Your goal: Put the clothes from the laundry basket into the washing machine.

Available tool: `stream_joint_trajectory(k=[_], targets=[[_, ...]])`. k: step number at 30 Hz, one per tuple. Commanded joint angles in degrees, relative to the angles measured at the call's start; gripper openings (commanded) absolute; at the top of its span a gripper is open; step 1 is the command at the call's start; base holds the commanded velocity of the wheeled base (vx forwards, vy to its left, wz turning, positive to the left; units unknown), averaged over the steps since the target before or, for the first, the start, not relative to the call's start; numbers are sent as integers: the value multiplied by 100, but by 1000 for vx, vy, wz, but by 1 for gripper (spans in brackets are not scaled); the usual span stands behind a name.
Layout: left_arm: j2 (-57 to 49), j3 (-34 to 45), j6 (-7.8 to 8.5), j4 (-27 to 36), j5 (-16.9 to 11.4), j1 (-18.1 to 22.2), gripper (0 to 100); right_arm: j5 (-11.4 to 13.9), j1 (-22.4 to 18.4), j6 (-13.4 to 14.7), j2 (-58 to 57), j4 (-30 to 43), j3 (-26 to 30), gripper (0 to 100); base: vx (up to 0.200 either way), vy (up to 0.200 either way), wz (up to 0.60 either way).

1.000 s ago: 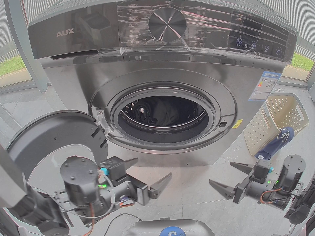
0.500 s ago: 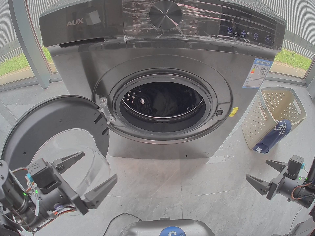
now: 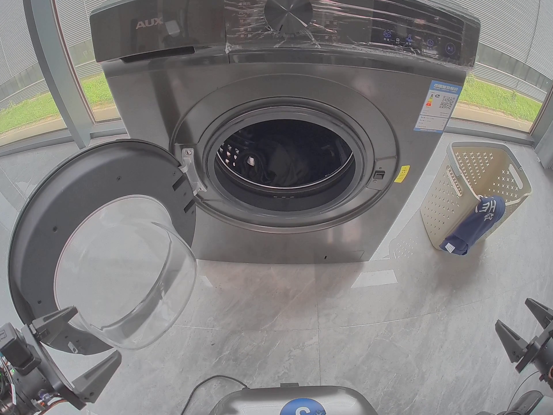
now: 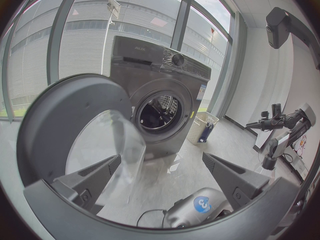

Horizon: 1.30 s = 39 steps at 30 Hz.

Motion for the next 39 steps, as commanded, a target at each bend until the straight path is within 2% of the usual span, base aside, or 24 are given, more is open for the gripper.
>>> stream_joint_trajectory(k=[1,3,6,7,9,11,12,14,15,16,17,19,20,21,22,23,25,26,27,31,34,36,39], targets=[[-2050,-42,-20,1368,-471,996,100,-19,-587,-16,-2012,1037,99,100,-200,0,0],[-2147,-50,-29,1483,-479,1075,100,-19,-605,-16,-2118,1133,99,100,0,0,0],[-2647,64,-29,1843,-497,1453,100,-19,-833,-7,-2759,1933,99,100,0,0,0],[-2691,90,-29,1869,-497,1488,100,8,-895,-24,-2829,1977,99,100,0,0,0],[-2946,134,-2,2142,-611,1699,100,175,-1202,-95,-3005,2100,99,100,0,0,0],[-3201,134,24,2441,-840,1972,100,131,-1273,-253,-3023,2197,99,100,0,0,0],[-3254,134,103,2634,-910,2051,100,139,-1255,-306,-3102,2232,99,100,0,0,0],[-3245,134,121,2889,-840,2095,100,139,-1255,-279,-3128,2232,99,100,0,-100,0],[-3236,134,51,2924,-769,2165,100,139,-1255,-279,-3128,2232,99,100,0,-200,0],[-3236,134,51,2924,-752,2174,100,139,-1246,-279,-3128,2232,99,100,0,-200,0],[-3236,134,33,2906,-664,2402,100,139,-1229,-288,-3155,2232,99,100,0,-200,0],[-3272,134,86,2906,-611,2859,100,139,-1229,-288,-3163,2223,99,100,0,-200,0],[-3377,117,130,2959,-734,3229,100,139,-1229,-288,-3172,2223,99,100,0,0,0],[-3377,117,130,2959,-734,3229,100,139,-1229,-288,-3172,2223,99,100,0,0,0],[-3518,125,305,2924,-1007,3369,100,139,-1237,-297,-3163,2214,99,100,0,0,0],[-3509,125,332,2933,-1051,3316,100,148,-1237,-315,-3163,2214,99,100,0,0,0],[-3746,117,226,2959,-1218,3220,100,157,-1229,-306,-3172,2214,99,100,0,0,0],[-3790,117,226,2959,-1279,3220,100,175,-1229,-306,-3172,2214,99,100,0,0,0],[-3790,117,226,2959,-1279,3220,100,175,-1229,-306,-3172,2214,99,100,0,0,0],[-3755,108,59,2986,-1156,3229,100,175,-1229,-306,-3172,2223,99,100,0,0,0],[-3755,108,-2,2994,-1288,3220,100,175,-1229,-306,-3172,2214,99,100,0,-200,0],[-3764,99,-125,3003,-1499,3229,100,175,-1229,-306,-3172,2214,99,100,0,-200,0],[-3764,99,-248,3003,-1534,3229,100,175,-1229,-306,-3172,2223,99,100,0,-200,0]])
